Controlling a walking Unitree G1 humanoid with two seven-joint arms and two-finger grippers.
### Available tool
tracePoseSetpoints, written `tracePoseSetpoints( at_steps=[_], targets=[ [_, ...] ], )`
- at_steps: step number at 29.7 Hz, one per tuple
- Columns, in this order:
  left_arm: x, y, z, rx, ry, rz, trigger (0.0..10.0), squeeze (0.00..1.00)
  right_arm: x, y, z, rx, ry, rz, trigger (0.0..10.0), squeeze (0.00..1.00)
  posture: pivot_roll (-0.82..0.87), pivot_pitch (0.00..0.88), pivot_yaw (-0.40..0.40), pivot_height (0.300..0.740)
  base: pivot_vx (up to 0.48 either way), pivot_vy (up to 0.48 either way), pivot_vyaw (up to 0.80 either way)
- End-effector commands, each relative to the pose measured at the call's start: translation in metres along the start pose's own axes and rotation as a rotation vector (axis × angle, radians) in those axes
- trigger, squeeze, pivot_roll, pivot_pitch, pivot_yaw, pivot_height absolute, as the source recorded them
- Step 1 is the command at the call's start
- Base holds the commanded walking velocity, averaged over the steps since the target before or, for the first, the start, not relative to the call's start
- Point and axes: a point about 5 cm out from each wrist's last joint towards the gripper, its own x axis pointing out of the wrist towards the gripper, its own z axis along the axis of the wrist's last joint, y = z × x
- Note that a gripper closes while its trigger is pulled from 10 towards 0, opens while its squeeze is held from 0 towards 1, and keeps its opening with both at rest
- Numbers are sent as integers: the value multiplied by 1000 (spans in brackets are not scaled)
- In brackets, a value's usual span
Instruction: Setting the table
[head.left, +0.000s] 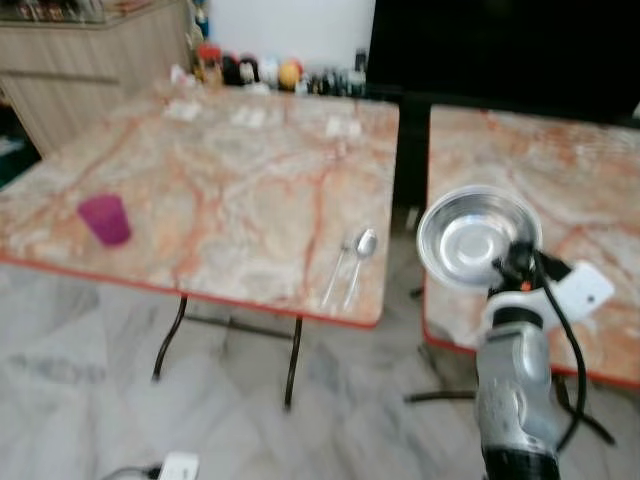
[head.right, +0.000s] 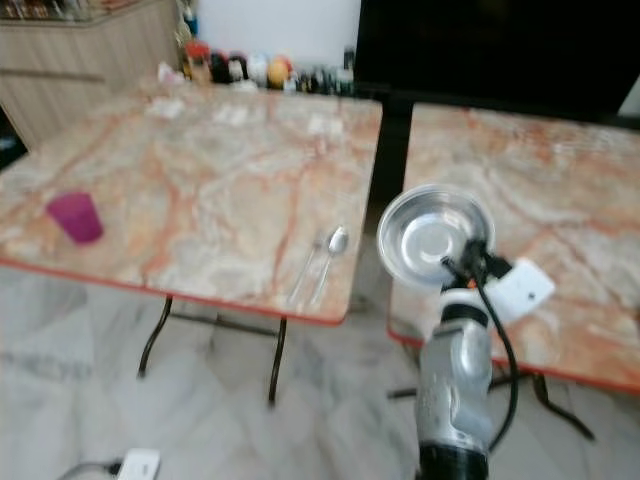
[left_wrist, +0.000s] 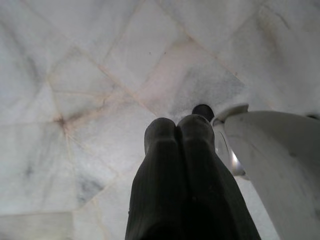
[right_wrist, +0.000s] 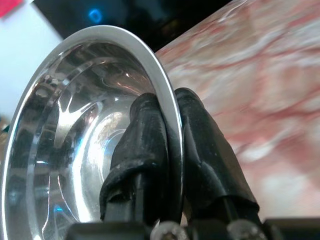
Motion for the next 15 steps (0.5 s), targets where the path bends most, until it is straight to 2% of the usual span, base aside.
tracePoseSetpoints(
  at_steps=[1,8,15],
  targets=[
    [1,-8,0,21,6,-23,10000,0,1,-16,8,-12,-30,-62,10000,0,63,0,12,740,0,-420,-800],
    [1,-7,1,30,3,-24,10000,0,0,-25,11,-15,-45,-114,10000,0,61,0,16,740,0,-420,-677],
    [1,-7,2,21,-1,-18,10000,0,3,-30,15,-20,-61,-140,10000,0,57,0,20,740,34,-393,0]
  ],
)
